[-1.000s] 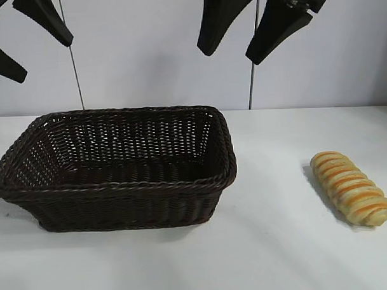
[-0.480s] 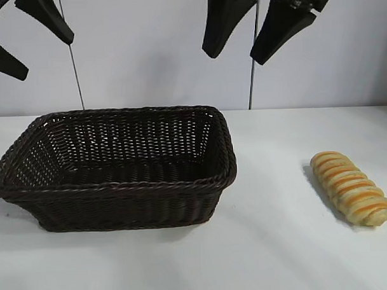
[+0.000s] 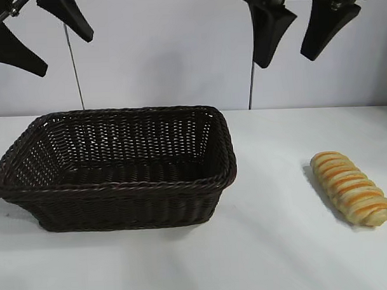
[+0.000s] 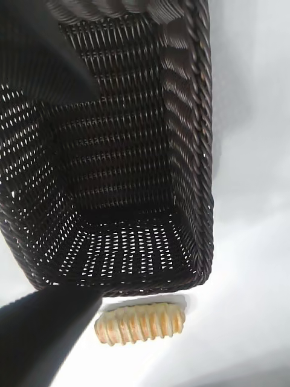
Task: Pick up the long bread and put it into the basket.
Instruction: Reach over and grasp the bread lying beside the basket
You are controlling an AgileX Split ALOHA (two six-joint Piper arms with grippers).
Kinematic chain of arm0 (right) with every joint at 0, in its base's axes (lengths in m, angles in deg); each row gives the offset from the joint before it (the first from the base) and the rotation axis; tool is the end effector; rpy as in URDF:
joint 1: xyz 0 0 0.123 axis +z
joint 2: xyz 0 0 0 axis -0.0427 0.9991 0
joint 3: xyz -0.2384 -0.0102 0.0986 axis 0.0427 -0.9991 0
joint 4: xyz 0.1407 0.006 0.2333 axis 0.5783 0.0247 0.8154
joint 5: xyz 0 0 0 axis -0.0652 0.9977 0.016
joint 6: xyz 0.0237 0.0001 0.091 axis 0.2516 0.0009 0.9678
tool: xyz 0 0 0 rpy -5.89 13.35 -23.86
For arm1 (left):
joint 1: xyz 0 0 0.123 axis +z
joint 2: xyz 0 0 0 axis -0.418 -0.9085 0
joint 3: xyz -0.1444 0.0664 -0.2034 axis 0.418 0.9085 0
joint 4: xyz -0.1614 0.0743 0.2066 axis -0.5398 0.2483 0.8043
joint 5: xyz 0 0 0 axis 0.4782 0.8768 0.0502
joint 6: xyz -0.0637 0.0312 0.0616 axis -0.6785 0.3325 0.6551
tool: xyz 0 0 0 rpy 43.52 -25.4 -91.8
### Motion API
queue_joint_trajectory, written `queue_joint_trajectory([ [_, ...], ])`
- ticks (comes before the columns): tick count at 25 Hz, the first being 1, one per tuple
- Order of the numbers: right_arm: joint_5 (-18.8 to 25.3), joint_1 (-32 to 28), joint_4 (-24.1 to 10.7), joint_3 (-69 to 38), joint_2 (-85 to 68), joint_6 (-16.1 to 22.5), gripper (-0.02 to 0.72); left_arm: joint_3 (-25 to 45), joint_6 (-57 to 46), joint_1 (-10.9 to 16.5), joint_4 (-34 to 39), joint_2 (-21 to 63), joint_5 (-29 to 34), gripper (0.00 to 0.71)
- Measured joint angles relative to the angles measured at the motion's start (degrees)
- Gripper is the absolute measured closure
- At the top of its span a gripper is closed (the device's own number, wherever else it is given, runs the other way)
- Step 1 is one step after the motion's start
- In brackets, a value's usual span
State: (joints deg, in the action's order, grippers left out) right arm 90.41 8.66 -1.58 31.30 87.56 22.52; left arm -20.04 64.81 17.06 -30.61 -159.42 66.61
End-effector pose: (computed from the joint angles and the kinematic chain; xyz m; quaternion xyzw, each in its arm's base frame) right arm 0.3835 0.0753 0.2890 -0.1340 0.9775 0.0094 0.1629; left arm 0.3773 -0.0952 0.2555 0.0448 0.9406 -0.2676 0.2041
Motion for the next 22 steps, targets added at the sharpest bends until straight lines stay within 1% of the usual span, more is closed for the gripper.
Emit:
queue_joint_trajectory([
  [7, 1.1, -5.7, 0.0, 0.0, 0.0, 0.0, 0.155, 0.0, 0.0, 0.0, 0.0, 0.0, 0.1, 0.116],
  [22, 0.9, -6.1, 0.0, -3.2, 9.9, 0.0, 0.155, 0.0, 0.0, 0.0, 0.0, 0.0, 0.1, 0.116],
])
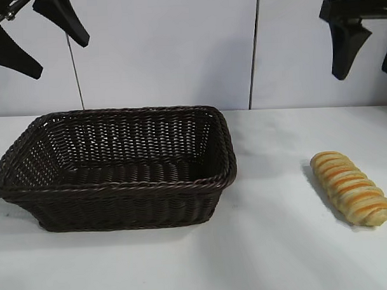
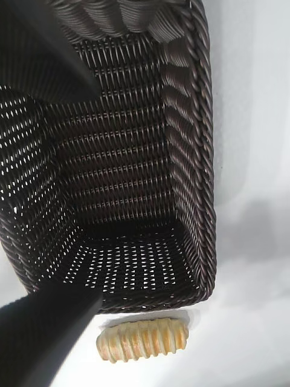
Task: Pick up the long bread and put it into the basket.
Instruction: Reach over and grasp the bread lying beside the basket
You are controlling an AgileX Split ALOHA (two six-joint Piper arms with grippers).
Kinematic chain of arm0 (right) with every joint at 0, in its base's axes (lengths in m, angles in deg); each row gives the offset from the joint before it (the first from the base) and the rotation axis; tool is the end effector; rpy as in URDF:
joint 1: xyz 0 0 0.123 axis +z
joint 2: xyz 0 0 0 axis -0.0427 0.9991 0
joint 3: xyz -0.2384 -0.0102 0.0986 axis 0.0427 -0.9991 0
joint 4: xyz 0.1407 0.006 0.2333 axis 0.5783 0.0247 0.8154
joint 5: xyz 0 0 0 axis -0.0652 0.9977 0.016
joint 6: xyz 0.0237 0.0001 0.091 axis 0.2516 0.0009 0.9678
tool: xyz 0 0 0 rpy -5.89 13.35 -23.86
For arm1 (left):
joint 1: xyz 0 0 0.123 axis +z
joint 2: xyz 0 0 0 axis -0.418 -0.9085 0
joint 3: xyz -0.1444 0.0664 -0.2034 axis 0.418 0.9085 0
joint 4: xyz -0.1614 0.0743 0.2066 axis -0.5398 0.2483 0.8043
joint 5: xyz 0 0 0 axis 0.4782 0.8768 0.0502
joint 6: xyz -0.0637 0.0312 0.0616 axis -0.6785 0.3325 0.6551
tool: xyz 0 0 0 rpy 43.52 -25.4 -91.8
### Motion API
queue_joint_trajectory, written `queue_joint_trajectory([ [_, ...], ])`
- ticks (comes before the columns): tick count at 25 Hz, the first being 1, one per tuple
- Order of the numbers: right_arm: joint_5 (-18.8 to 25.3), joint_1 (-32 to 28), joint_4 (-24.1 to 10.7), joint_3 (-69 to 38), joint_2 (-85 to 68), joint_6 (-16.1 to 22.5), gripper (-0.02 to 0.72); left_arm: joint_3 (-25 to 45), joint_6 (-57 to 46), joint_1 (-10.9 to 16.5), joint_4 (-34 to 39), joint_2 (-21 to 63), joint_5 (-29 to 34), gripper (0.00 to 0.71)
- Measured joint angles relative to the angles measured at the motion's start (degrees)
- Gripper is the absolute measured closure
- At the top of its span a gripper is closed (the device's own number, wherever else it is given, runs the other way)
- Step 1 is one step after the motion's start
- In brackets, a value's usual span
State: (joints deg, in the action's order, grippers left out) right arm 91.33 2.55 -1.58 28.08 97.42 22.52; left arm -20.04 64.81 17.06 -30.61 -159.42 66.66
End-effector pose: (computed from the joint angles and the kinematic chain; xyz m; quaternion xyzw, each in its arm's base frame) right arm 0.4028 0.0352 0.2037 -0.0828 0.9957 0.0002 0.0417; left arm 0.3773 -0.0952 0.2554 0.0449 0.9407 -0.2676 0.2037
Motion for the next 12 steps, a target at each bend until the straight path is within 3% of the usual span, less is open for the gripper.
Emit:
queue_joint_trajectory([
  [12, -2.8, 0.0, 0.0, -5.8, 7.0, 0.0, 0.155, 0.0, 0.0, 0.0, 0.1, 0.0, 0.0, 0.116],
])
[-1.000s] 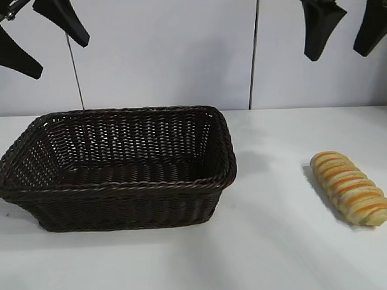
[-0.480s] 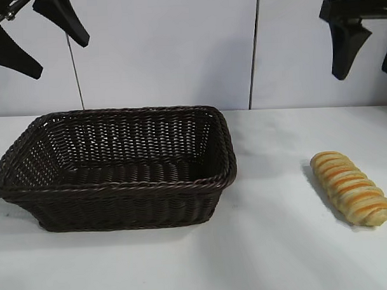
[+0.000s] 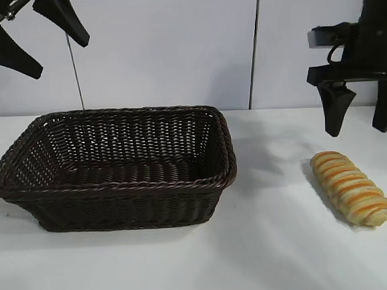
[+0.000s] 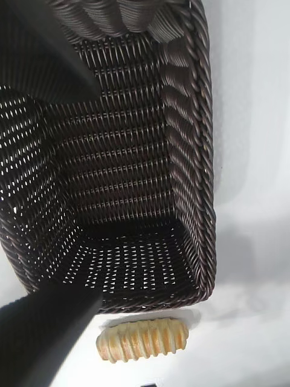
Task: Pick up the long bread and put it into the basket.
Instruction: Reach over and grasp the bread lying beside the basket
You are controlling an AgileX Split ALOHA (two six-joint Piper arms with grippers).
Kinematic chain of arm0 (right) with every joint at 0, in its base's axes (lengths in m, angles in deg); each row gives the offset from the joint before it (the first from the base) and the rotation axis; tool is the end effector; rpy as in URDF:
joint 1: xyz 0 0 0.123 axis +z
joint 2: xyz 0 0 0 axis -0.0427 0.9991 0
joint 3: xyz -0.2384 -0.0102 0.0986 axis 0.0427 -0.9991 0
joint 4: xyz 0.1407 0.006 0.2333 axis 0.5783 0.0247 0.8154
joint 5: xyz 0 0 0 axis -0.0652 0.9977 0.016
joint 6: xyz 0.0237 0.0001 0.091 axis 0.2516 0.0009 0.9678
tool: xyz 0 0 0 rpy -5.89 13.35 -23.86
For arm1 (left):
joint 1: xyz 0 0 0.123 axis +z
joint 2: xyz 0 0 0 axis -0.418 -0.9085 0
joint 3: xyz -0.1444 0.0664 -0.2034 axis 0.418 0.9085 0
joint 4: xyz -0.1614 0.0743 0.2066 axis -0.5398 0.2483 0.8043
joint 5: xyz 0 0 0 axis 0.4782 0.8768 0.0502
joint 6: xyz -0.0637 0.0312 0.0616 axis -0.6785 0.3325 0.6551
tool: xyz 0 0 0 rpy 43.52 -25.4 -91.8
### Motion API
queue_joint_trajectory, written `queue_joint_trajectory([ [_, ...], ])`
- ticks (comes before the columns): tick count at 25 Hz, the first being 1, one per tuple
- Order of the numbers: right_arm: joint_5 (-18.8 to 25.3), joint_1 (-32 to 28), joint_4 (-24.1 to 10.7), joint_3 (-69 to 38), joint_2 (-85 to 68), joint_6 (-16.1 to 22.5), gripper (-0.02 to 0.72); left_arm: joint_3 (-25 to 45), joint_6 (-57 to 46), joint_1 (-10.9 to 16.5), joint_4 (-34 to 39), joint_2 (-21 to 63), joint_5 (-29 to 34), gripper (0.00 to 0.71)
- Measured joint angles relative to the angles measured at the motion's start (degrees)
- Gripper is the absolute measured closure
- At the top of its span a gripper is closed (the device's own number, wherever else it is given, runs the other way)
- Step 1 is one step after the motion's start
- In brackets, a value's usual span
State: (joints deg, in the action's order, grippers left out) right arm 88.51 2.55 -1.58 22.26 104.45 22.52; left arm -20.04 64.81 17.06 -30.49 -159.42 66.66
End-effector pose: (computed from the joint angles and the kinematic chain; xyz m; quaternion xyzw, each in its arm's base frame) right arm 0.3951 0.0345 0.1280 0.0827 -0.9955 0.0002 0.0458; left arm 0.3772 -0.0950 0.2553 0.0454 0.9409 -0.2667 0.2037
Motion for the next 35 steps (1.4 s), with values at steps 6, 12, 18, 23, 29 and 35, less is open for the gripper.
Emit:
queue_joint_trajectory([
  [6, -2.1, 0.0, 0.0, -1.2, 2.1, 0.0, 0.155, 0.0, 0.1, 0.0, 0.0, 0.0, -0.1, 0.116],
  [12, -3.4, 0.0, -0.9, -1.2, 2.7, 0.0, 0.158, 0.0, 0.1, 0.0, 0.1, 0.0, -0.1, 0.116],
  [18, -4.2, 0.0, -1.0, -1.2, 2.7, 0.0, 0.336, 0.0, 0.1, 0.0, 0.1, 0.0, -0.2, 0.116],
  [23, -4.5, 0.0, -1.1, -1.2, 2.7, 0.0, 0.474, 0.0, 0.1, 0.0, 0.1, 0.0, -0.2, 0.116],
  [29, -4.2, 0.0, -0.8, -1.2, 2.1, 0.0, 0.513, 0.0, 0.1, 0.0, 0.1, 0.0, -0.2, 0.116],
  [35, 0.2, -0.1, 0.6, 2.7, -2.2, 0.0, 0.515, 0.0, 0.1, 0.0, 0.1, 0.0, -0.2, 0.116],
])
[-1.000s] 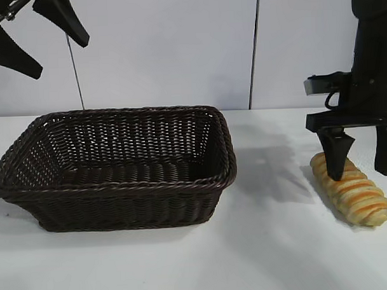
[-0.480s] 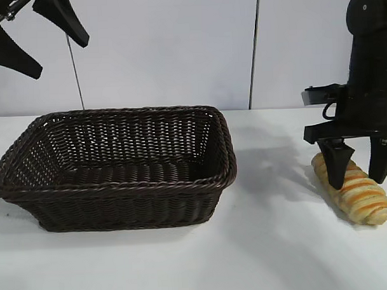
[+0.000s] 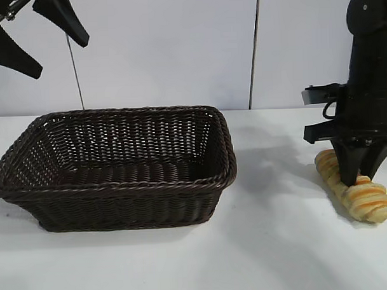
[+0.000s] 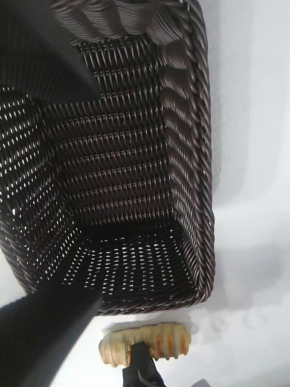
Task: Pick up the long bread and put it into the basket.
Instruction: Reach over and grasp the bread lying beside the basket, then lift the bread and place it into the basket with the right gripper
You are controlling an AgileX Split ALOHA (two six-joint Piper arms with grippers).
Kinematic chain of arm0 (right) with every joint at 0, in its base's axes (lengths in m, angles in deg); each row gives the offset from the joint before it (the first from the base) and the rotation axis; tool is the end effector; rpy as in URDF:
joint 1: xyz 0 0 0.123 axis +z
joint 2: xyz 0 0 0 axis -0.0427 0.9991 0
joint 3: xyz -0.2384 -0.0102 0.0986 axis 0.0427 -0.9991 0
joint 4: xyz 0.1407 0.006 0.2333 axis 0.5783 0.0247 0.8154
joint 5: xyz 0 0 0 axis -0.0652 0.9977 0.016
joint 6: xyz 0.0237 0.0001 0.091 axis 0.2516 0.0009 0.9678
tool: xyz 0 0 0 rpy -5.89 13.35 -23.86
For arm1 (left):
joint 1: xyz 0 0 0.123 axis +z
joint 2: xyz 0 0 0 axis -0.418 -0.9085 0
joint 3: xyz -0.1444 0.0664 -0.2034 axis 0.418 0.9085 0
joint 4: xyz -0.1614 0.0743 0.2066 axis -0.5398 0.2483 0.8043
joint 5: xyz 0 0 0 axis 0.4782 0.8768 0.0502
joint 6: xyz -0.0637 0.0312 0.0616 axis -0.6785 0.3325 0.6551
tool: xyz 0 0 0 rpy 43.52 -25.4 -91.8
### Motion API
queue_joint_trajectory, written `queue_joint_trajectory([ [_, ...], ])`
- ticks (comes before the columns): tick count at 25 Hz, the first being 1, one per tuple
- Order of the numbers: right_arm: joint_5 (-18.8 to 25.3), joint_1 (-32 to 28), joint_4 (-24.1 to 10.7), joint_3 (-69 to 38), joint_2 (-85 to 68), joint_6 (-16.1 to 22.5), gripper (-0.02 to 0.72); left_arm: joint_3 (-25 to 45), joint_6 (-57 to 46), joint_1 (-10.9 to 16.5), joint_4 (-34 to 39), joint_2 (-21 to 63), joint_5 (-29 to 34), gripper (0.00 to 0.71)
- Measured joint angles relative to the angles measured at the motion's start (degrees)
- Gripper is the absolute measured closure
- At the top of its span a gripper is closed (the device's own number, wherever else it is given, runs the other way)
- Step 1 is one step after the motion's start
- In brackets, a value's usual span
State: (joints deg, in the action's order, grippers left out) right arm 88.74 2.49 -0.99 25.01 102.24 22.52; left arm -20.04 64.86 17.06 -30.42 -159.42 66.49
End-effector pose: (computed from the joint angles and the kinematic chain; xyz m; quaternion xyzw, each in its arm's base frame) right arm 0.4031 0.0357 0.1555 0.0804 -0.9967 -0.0048 0.0046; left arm 0.3775 -0.0949 0.2554 0.0456 0.9408 -0.2659 0.2052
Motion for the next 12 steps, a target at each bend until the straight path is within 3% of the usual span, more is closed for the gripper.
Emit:
queue_joint_trajectory([
  [12, 1.6, 3.3, 1.6, 6.9, -6.3, 0.0, 0.515, 0.0, 0.0, 0.0, 0.4, 0.0, 0.2, 0.116],
])
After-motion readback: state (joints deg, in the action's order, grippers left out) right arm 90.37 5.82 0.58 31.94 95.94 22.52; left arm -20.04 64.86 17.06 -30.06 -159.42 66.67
